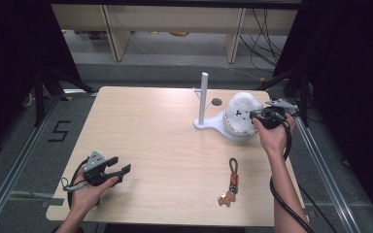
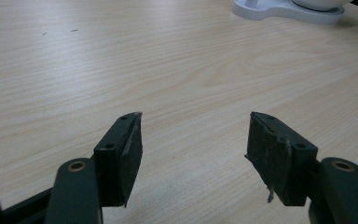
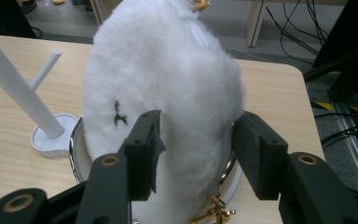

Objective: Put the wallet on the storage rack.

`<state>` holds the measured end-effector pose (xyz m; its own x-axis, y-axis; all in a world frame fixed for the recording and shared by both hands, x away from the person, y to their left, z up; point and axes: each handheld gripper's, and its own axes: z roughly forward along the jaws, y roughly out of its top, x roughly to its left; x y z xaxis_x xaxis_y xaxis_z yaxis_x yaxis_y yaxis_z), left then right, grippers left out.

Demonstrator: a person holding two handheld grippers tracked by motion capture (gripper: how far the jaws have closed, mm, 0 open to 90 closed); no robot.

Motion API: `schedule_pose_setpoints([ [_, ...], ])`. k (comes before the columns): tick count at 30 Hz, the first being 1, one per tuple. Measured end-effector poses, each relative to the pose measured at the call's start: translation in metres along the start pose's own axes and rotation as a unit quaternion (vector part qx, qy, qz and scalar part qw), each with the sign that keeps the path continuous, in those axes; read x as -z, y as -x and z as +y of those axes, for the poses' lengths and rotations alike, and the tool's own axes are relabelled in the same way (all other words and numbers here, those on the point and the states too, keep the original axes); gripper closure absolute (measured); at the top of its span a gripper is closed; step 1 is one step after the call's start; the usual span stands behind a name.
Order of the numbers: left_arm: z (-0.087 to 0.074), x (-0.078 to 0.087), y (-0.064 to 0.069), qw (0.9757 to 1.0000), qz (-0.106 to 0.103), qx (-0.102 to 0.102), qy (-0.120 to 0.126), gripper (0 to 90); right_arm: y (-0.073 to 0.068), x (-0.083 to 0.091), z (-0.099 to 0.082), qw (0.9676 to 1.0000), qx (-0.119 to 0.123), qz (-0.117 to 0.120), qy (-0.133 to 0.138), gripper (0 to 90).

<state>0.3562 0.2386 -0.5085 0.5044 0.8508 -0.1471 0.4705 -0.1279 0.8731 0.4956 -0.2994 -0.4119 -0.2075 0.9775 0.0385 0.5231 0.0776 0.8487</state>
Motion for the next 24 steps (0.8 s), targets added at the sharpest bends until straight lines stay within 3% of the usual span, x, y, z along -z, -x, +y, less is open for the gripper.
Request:
schedule_pose_setpoints([
  [2,0.000,0.000,0.000,1.0000,0.000,-0.001,-0.001,35.1,-0.003,0.002,0.000,0.9997,-0.023,-0.003,-0.007,52.0],
  [7,0.000,-0.001,0.000,1.0000,-0.004,-0.001,0.000,35.1,-0.003,0.004,0.001,0.9997,-0.022,-0.006,-0.012,50.5],
  [10,0.000,-0.001,0.000,1.0000,-0.004,-0.001,0.001,35.1,0.000,0.004,0.001,1.0000,-0.005,-0.001,-0.001,49.8],
  [16,0.001,-0.001,0.002,1.0000,-0.001,-0.001,-0.001,35.1,-0.002,0.007,0.002,0.9999,-0.012,-0.004,-0.004,48.7],
  [17,0.000,-0.001,0.002,1.0000,-0.001,-0.001,-0.001,35.1,-0.004,0.008,0.001,0.9996,-0.028,-0.005,-0.008,48.3],
  [18,0.000,-0.001,0.002,1.0000,-0.002,0.000,-0.001,35.1,-0.001,0.007,0.002,1.0000,-0.008,-0.002,-0.005,47.8],
  [24,0.001,-0.002,0.003,1.0000,-0.001,-0.001,-0.003,35.1,-0.001,0.013,0.002,0.9998,-0.014,-0.002,-0.011,45.7],
])
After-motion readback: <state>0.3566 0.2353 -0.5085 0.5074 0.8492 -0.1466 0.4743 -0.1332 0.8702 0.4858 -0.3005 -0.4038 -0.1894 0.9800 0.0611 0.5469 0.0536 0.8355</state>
